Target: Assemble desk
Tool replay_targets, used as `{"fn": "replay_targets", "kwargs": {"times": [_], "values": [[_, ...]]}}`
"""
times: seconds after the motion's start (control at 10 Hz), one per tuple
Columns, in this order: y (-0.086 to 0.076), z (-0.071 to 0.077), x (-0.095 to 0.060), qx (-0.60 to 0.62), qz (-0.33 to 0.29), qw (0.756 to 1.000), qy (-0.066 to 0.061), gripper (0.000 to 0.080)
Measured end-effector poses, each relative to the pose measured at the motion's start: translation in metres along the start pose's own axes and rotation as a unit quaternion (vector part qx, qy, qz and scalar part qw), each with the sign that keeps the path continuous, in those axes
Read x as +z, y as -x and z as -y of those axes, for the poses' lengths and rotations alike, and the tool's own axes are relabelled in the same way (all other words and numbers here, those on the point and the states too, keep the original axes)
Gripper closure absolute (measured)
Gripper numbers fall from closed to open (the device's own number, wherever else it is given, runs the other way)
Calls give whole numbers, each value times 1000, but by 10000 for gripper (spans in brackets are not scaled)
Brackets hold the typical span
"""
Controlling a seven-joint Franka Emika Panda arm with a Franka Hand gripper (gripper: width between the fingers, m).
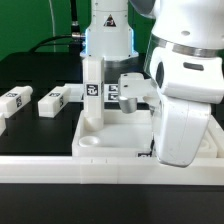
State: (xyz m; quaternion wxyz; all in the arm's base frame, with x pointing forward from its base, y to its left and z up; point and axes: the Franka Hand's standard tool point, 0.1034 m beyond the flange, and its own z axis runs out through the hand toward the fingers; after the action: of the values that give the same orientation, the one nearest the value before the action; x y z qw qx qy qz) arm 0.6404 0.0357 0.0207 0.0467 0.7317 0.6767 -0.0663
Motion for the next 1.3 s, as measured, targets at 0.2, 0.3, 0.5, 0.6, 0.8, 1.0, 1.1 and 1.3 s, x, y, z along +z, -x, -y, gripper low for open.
{"fn": "replay_targets", "kwargs": {"times": [0.2,0.3,0.5,0.6,0.8,1.0,1.1,1.3], "values": [[2,2,-1,7,2,1000,-6,737],[6,6,-7,8,5,1000,-19,665],[14,7,-26,12,10,1000,-27,471],[21,6,-41,12,16,999,-29,333],[37,4,-66,21,19,999,-21,214],[50,11,-74,25,21,999,-12,153],[49,11,-72,24,21,999,-14,153],[49,12,-71,25,21,999,-14,150]]}}
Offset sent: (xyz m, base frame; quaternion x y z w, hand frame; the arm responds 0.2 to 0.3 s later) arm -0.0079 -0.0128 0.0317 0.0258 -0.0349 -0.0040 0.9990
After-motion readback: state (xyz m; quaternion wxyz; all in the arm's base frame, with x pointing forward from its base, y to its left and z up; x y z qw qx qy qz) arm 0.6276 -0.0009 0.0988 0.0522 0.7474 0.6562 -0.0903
